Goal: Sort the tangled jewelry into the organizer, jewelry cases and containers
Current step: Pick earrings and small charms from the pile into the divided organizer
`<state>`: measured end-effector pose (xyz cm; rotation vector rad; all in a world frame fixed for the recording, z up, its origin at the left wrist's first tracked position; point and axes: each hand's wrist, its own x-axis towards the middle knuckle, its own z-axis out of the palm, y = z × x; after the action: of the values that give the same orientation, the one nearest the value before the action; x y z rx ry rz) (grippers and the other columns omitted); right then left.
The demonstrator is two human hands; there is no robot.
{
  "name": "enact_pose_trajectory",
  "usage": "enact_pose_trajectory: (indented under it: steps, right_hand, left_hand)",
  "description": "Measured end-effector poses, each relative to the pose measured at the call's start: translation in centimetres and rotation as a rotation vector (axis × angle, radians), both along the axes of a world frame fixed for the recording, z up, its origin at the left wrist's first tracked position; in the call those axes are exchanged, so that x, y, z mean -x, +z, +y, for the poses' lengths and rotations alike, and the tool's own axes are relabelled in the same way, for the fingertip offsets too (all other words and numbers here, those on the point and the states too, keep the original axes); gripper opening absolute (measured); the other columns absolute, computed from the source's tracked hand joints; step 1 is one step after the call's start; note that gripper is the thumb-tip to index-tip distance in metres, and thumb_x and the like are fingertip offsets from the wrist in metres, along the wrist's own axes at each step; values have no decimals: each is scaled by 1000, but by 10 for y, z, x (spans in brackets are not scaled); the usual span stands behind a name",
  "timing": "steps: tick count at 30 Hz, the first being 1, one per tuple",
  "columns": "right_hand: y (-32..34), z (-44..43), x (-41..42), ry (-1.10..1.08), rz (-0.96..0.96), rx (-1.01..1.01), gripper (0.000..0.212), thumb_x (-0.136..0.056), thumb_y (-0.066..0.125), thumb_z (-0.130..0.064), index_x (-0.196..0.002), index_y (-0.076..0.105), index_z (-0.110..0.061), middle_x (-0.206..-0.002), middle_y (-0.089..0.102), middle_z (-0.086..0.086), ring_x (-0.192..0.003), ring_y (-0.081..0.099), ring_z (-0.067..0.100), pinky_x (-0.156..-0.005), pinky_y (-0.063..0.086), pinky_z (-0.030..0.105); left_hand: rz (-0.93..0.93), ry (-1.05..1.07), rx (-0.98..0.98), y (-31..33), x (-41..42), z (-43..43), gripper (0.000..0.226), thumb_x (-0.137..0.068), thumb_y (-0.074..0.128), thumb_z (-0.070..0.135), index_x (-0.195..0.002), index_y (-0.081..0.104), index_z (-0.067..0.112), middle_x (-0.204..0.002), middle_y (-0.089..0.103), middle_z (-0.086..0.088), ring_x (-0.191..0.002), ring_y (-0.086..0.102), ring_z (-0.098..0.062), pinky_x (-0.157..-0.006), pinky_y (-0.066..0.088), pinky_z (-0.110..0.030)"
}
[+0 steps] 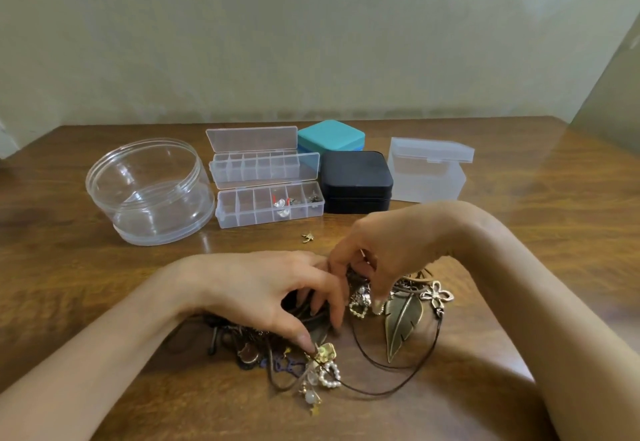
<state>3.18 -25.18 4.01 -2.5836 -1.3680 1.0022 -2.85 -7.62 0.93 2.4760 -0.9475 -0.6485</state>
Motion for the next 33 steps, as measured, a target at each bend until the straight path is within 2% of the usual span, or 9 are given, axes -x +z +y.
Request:
enact_pose_trajectory:
  steps: [6,11,16,19,22,26,29,30,33]
  right_hand:
    - [-4,7,7,19,-101,34,33,-75,78,-22,-104,63,-26,-84,55,-10,-72,47,2,-59,34,20]
    - [-6,12,11,31,-178,27,29,-73,78,-26,-100,68,-24,-71,49,-16,-63,42,-2,-53,32,14]
    - [-5,7,6,14,-106,-5,27,-74,78,-25,-99,67,-24,-85,62,-3,-67,47,2,-57,33,16]
    - [-10,4,2,7,-93,-20,22,-75,78,-21,-90,63,-26,-78,56,-7,-66,46,3,-57,33,20]
    - [-15,-3,-4,18,-34,-47,16,-76,76,-22,-84,63,-26,-90,62,8,-70,47,10,-58,34,20]
    - [-10,-20,-12,-53,154,-295,12,-78,75,-15,-86,66,-16,-92,62,15,-70,51,7,-61,41,17]
    - [-9,-26,-18,-193,237,-574,17,-75,75,-12,-88,67,-5,-86,65,18,-74,59,26,-69,48,42]
    - [-9,-26,-19,-236,258,-630,17,-74,75,-13,-87,67,-4,-82,65,16,-73,59,26,-68,48,44]
    - [-12,-25,-22,-335,348,-693,11,-74,72,-11,-83,68,-6,-73,65,2,-66,57,12,-61,47,25]
  left_hand:
    - [43,35,-9,3,2,-1,23,-78,74,32,-97,60,29,-111,50,28,-96,51,-4,-81,43,-18]
    - [7,197,158,5,-4,5,9,-80,67,40,-77,61,33,-81,63,9,-74,56,-5,-68,45,-21]
    - [-158,389,445,0,-10,8,26,-72,59,51,-69,59,26,-63,58,7,-56,50,-6,-54,41,-18]
    - [-210,505,549,-2,-16,10,30,-73,57,48,-73,59,18,-59,58,6,-51,51,-5,-50,42,-14]
    - [-206,576,594,-5,-19,10,32,-73,56,47,-78,59,16,-57,59,6,-50,51,-4,-49,43,-14]
    - [-215,550,643,-9,-18,4,27,-75,59,43,-80,58,17,-63,63,7,-55,56,-2,-55,46,-15]
    - [-239,444,663,-12,-14,-1,28,-75,69,44,-84,56,20,-77,63,5,-67,60,-6,-62,50,-21]
    - [-257,419,660,-12,-12,-3,30,-72,71,44,-86,55,23,-82,63,6,-69,60,-7,-64,51,-23]
    - [-384,340,618,-14,-7,-8,36,-69,75,42,-91,49,31,-88,59,15,-74,59,-2,-65,49,-17]
